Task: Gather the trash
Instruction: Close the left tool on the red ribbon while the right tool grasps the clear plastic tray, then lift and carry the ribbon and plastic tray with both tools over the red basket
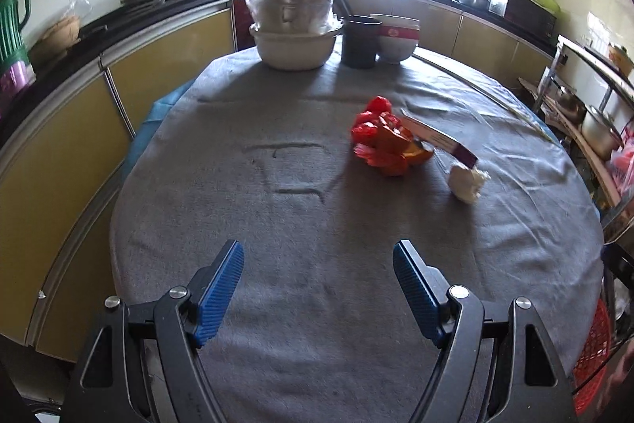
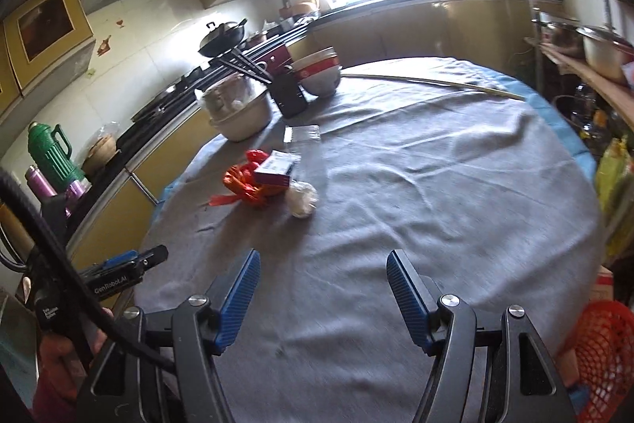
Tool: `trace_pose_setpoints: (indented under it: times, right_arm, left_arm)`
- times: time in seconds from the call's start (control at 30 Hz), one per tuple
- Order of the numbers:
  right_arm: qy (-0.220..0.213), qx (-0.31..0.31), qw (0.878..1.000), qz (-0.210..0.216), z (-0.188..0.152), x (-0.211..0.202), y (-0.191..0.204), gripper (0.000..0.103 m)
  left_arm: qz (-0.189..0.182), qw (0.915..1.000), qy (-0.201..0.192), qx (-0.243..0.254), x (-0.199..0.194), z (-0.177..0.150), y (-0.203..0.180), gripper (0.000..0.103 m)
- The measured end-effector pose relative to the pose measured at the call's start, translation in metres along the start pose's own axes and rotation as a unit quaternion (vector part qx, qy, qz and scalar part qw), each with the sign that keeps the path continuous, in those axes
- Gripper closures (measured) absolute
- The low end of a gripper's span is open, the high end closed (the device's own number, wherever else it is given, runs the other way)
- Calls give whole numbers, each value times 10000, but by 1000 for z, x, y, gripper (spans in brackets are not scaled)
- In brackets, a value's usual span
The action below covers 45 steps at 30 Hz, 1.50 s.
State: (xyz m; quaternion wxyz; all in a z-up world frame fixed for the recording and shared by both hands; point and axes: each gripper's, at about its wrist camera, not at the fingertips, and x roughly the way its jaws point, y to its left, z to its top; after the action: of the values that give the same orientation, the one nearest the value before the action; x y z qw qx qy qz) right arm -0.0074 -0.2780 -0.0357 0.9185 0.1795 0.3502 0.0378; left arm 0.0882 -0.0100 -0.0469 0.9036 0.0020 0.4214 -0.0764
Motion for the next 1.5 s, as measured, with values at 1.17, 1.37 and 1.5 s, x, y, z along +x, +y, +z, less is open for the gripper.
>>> trace_pose_setpoints:
  times: [1.17, 1.37, 1.5]
  right_arm:
    - [643, 966, 9928, 291, 117, 192, 3, 29]
    - [489, 569, 9972, 65, 110, 194, 15, 54]
    - [226, 329, 9992, 3, 103, 175, 17, 54]
  left_arm:
    - [-1578, 9855, 617, -7, 114, 95, -36, 86]
    - [-1636, 9848, 575, -99, 106, 86, -26, 89]
    - [-1650, 9851, 486, -86, 93, 74, -20, 89]
